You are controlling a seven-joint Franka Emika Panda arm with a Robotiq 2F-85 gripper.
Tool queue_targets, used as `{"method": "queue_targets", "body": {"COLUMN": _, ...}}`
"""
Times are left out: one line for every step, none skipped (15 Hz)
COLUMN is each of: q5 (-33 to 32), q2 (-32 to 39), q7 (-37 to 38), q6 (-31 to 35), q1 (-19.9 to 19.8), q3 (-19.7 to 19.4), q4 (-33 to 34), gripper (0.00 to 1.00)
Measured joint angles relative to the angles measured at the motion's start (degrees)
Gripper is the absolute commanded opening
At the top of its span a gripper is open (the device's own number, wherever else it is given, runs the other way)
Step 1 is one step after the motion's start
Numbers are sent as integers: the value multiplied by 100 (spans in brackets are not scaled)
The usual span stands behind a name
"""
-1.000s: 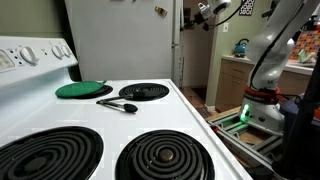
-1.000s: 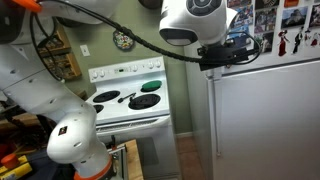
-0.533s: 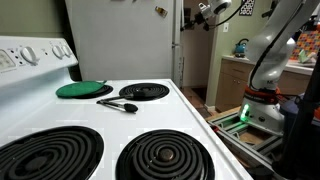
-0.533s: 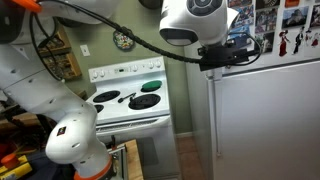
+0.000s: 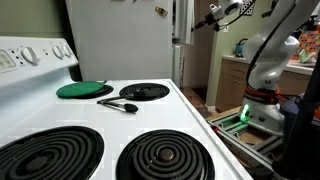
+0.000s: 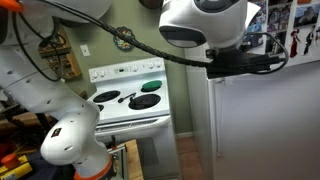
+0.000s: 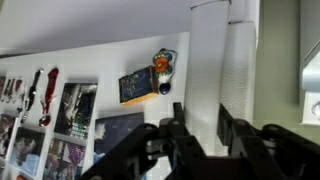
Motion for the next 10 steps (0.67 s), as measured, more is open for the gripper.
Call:
{"method": "queue_targets", "body": {"q5": -1, "q2": 9, "q7": -91, "q6": -51, "q1": -124, "q3": -97, "q4": 11, "gripper": 11}}
{"method": "queue_targets", "body": {"q5": -1, "q2": 26, "q7": -182, "q6": -80, "q1": -232, "q3": -177, "q4": 31, "gripper": 61}}
{"method": "queue_targets", "body": {"q5": -1, "q2": 56, "q7": -246, "q6": -81, "q1": -320, "q3": -237, "q4": 70, "gripper": 63}}
{"method": "queue_targets", "body": {"q5": -1, "q2": 91, "q7": -289, "q6": -87, "q1": -390, "q3": -281, "q4": 114, "gripper": 69}}
{"method": "queue_targets", "body": {"q5": -3, "q2": 122, "q7": -331, "q6": -89, "q1": -453, "q3": -309, "q4": 156, "gripper": 75}}
{"method": "queue_targets", "body": {"q5": -3, "q2": 145, "q7": -365, "q6": -90, "q1": -500, "q3": -325, "q4": 194, "gripper": 84}}
{"method": "queue_targets", "body": {"q5": -3, "q2": 162, "q7": -389, "q6": -92, "q1": -531, "q3": -335, "q4": 238, "gripper": 90}}
{"method": "queue_targets", "body": {"q5": -3, "q2": 172, "q7": -412, "q6": -98, "q1": -549, "q3": -341, "q4": 277, "gripper": 97}}
{"method": "queue_targets", "body": {"q5": -3, "q2": 174, "q7": -442, "q6": -114, "q1": -562, "q3": -342, "q4": 311, "gripper": 100}}
{"method": "queue_targets", "body": {"q5": -10, "q2": 175, "q7": -477, "q6": -149, "q1": -575, "q3": -343, "q4": 343, "gripper": 100}}
